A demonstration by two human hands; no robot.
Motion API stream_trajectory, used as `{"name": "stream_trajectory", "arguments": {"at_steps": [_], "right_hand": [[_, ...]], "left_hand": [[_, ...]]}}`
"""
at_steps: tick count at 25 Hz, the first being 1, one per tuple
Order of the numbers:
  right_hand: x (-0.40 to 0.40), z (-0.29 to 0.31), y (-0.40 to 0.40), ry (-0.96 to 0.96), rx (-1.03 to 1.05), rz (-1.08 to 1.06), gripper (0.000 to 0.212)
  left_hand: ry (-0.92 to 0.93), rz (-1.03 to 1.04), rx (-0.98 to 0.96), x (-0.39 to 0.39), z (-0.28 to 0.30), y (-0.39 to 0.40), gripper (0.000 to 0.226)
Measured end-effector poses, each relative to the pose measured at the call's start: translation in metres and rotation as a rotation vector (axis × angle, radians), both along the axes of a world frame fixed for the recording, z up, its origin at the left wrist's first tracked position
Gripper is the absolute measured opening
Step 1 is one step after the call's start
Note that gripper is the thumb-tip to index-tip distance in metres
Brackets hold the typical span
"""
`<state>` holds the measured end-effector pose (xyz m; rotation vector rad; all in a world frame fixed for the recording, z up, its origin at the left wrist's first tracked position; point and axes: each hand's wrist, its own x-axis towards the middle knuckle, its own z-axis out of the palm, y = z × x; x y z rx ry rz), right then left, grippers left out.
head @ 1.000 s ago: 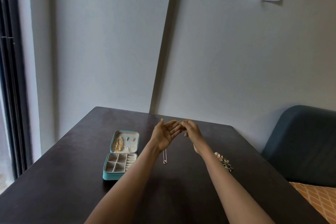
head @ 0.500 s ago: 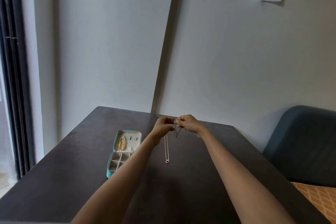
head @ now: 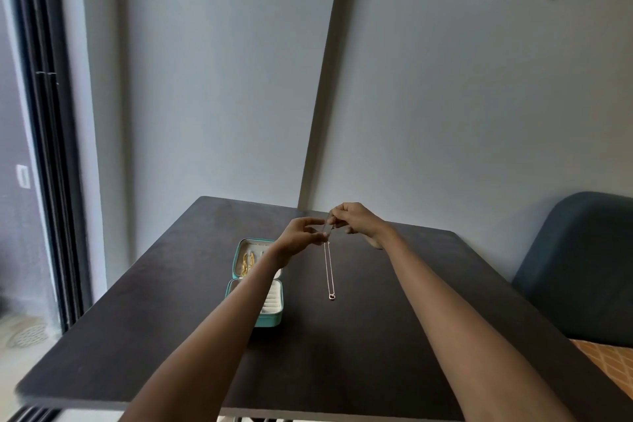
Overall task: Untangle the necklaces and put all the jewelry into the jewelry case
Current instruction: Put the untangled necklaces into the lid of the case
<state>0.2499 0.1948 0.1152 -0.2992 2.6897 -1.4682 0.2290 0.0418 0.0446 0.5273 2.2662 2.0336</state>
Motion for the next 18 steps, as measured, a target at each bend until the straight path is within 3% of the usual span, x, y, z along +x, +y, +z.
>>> {"name": "stream_trajectory", "arguments": {"at_steps": [5,11,15,18], "right_hand": [[-0.003,-0.009,-0.036,-0.010,-0.134,0.062,0.024],[-0.005,-0.035,-0.089,0.137,0.102,0.102,0.024],[-0.004,-0.060,-0.111,0.117,0.172,0.130,0.013],[-0.006,-0.072,-0.118,0.089,0.219,0.121,0.014]], "left_hand": [[-0.035,0.046,0.055,0.012,-0.001,-0.039,0.044],[-0.045,0.186,-0.024,0.019,-0.010,-0.108,0.043],[-0.099,0.471,-0.089,0.011,-0.040,-0.134,0.040],[-0.186,0.466,-0.109,0.005,-0.065,-0.139,0.045]]}}
